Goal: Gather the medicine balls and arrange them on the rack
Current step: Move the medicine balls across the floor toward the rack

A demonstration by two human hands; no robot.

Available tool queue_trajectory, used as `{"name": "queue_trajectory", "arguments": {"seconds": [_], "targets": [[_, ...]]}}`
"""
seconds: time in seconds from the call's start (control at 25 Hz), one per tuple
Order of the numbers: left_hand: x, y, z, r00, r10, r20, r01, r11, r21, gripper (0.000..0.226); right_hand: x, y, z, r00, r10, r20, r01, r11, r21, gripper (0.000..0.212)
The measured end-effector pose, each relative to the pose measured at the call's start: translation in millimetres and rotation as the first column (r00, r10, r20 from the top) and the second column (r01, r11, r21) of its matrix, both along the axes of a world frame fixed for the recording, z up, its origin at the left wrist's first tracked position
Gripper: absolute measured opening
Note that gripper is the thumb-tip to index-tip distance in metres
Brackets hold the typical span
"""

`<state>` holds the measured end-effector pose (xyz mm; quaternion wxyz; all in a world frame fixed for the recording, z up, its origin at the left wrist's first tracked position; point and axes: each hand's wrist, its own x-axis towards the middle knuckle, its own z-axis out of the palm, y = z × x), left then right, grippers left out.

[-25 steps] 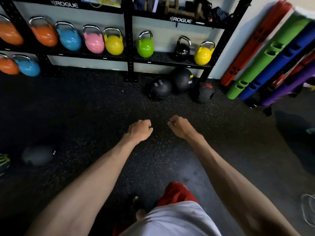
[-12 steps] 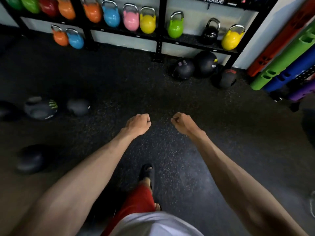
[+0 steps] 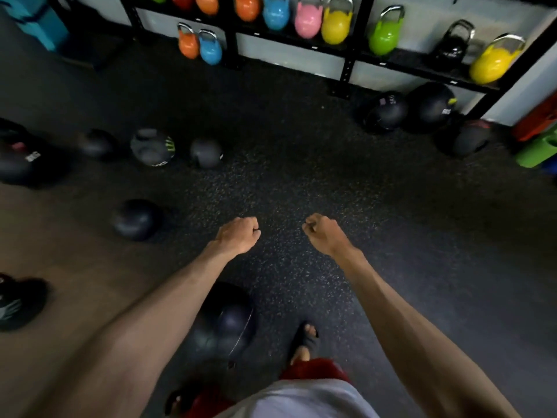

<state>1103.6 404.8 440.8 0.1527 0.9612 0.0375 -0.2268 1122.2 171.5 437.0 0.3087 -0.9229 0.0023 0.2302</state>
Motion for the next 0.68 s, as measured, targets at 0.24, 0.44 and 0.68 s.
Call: {"name": "queue_trajectory", "arguments": {"seconds": [0.24,0.44,0.68], "targets": [[-103,128,-39,1.000,0.012,-0.019,-0.012,1.000,-0.014,0.025,-107,139,-38,0.999,0.009,-0.050,-0.010,1.000,-0.019,0.034],[-186,224,-86,0.990,-0.114,-0.078,0.109,0.992,-0.060,0.023,-218,255,-82,0.992,-0.088,-0.088,0.084,0.995,-0.046,0.033],[-249,274,-160,0.973,-0.177,-0.149,0.162,0.981,-0.112,0.032,-305,317,-156,0.969,-0.154,-0.193,0.134,0.984,-0.115,0.029]]}}
